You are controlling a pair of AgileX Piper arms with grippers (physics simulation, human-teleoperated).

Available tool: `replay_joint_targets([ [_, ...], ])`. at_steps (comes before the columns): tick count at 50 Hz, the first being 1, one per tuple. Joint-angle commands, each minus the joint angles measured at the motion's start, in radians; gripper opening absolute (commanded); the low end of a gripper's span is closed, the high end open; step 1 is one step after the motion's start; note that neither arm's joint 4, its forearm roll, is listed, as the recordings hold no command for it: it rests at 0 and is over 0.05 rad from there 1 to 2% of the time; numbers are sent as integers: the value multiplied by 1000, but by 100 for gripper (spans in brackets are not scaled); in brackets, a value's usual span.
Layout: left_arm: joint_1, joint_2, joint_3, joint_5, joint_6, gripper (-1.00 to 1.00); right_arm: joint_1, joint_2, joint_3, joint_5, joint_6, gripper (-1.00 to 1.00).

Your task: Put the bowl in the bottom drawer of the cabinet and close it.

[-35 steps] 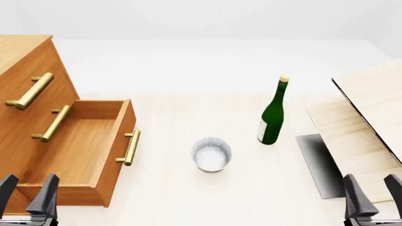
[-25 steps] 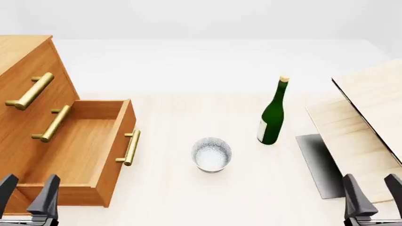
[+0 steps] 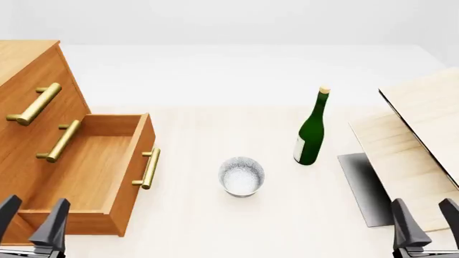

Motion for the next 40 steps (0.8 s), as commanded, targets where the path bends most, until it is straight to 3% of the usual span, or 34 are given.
replay_joint_targets([
  [1, -30, -1, -39, 47, 9, 100, 0, 0, 0, 0, 0, 100],
  [19, -80, 81, -112, 99, 25, 100, 0, 0, 0, 0, 0, 100],
  [40, -121, 304, -218, 77, -40, 100, 0, 0, 0, 0, 0, 100],
])
